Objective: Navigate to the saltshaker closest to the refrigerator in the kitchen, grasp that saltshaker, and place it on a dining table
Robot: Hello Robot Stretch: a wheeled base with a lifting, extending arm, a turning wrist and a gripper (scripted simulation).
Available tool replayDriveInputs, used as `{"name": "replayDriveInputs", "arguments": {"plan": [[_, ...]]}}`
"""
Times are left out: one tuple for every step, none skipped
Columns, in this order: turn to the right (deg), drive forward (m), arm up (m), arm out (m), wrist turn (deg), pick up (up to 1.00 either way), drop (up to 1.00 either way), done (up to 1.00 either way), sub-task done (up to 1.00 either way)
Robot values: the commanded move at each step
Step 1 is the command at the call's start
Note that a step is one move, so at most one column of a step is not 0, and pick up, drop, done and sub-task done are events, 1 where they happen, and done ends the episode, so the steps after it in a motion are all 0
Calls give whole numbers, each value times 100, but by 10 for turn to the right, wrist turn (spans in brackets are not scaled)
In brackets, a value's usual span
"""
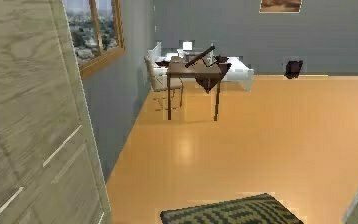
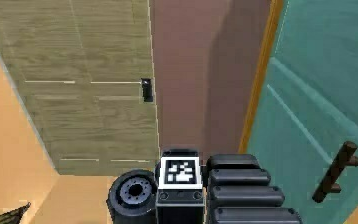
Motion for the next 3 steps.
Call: {"name": "replayDriveInputs", "arguments": {"plan": [[270, 0, 0, 0, 0, 0, 0, 0, 0], [0, 100, 0, 0, 0, 0, 0, 0, 0], [0, 100, 0, 0, 0, 0, 0, 0, 0]]}}
